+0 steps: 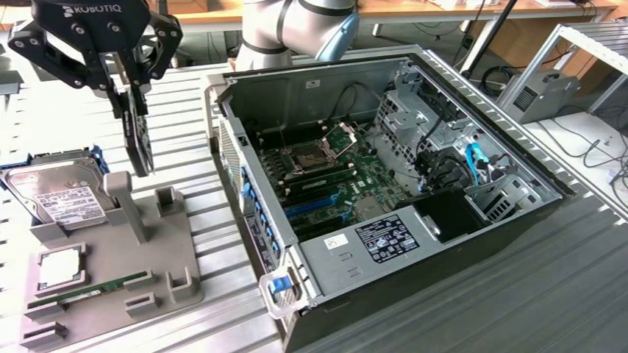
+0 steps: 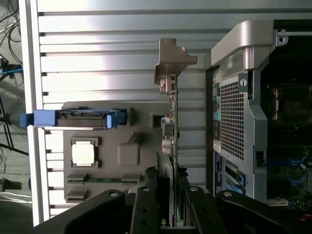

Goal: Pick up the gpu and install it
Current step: 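Pick up the gpu and move the gpu toward the slot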

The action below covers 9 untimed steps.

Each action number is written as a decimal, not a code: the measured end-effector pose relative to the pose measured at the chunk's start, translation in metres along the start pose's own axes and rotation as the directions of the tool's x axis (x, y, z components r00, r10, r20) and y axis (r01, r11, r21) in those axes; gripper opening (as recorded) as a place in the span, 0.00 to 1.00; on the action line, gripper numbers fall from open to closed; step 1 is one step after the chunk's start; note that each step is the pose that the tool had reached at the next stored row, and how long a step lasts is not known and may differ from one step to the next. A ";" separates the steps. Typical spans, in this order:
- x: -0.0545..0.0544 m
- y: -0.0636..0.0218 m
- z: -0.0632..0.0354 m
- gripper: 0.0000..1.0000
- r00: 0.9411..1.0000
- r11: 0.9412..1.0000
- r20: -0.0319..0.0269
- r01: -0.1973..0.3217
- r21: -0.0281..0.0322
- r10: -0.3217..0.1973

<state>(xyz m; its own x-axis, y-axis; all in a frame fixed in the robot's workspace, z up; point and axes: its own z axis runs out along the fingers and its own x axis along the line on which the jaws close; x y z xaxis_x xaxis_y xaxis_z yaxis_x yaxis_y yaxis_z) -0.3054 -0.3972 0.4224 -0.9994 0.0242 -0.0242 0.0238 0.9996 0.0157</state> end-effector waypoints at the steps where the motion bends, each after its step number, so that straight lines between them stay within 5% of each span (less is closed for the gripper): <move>1: 0.000 0.0003 -0.0005 0.26 1.000 1.000 0.000 0.000 0.000 0.000; 9: 0.000 0.0029 -0.0060 0.26 1.000 1.000 0.000 0.000 0.000 0.000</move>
<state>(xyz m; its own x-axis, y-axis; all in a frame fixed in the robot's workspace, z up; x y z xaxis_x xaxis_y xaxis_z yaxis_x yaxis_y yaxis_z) -0.3055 -0.3944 0.4285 -0.9994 0.0242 -0.0243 0.0238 0.9996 0.0158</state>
